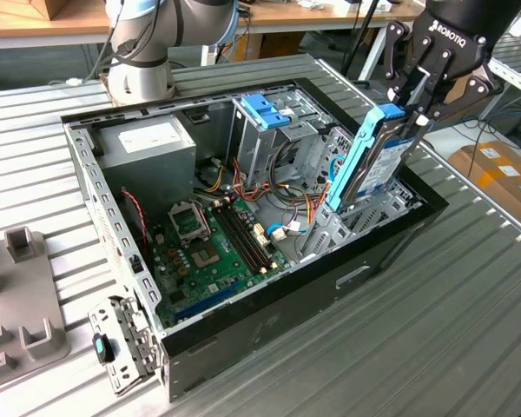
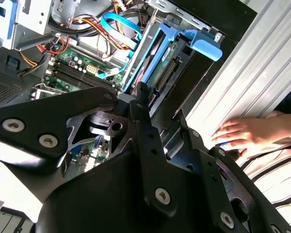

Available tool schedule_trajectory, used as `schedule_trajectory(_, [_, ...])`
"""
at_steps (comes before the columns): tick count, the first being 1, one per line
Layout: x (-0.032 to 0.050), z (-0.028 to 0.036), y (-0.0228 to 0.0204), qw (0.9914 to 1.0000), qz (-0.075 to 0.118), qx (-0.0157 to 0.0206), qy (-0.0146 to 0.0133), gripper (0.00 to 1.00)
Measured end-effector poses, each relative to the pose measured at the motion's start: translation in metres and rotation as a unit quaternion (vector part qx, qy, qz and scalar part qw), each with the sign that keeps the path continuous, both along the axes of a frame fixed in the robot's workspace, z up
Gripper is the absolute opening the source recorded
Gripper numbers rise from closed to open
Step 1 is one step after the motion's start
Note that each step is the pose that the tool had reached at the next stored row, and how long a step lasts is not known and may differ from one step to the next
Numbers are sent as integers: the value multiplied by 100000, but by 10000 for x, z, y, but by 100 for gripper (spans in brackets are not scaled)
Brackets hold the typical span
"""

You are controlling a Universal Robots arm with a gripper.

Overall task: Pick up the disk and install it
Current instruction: 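Insert the disk into the insertion slot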

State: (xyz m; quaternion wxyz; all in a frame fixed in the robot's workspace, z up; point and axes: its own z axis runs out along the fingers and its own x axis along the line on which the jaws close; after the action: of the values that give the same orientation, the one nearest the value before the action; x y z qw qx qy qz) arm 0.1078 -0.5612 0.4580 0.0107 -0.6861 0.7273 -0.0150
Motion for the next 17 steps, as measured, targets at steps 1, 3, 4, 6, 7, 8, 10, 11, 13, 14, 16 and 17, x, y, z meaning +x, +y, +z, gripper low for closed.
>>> schedule_trajectory(1, [0, -12, 0, 100000, -1, -4, 0, 35])
schedule_trajectory(3, [0, -38, 0, 100000, -3, -7, -2, 35])
schedule_trajectory(4, [1, -49, 0, 100000, -1, -9, -1, 35])
schedule_trajectory(6, [1, -72, 0, 100000, -1, -7, 0, 35])
schedule_trajectory(7, [1, -101, 0, 100000, -1, -2, 1, 35])
schedule_trajectory(8, [2, -118, 0, 100000, -2, -3, 0, 35])
schedule_trajectory(10, [2, -159, -1, 100000, -1, -3, 0, 35])
schedule_trajectory(11, [2, -178, 0, 100000, -1, -8, -2, 35])
schedule_trajectory(13, [2, -237, 0, 100000, 0, -1, -1, 35])
schedule_trajectory(14, [2, -253, 0, 100000, -2, -1, -1, 35])
schedule_trajectory(16, [3, -310, 0, 100000, -1, -5, -1, 35])
schedule_trajectory(17, [3, -328, 0, 100000, -2, -2, -2, 35])
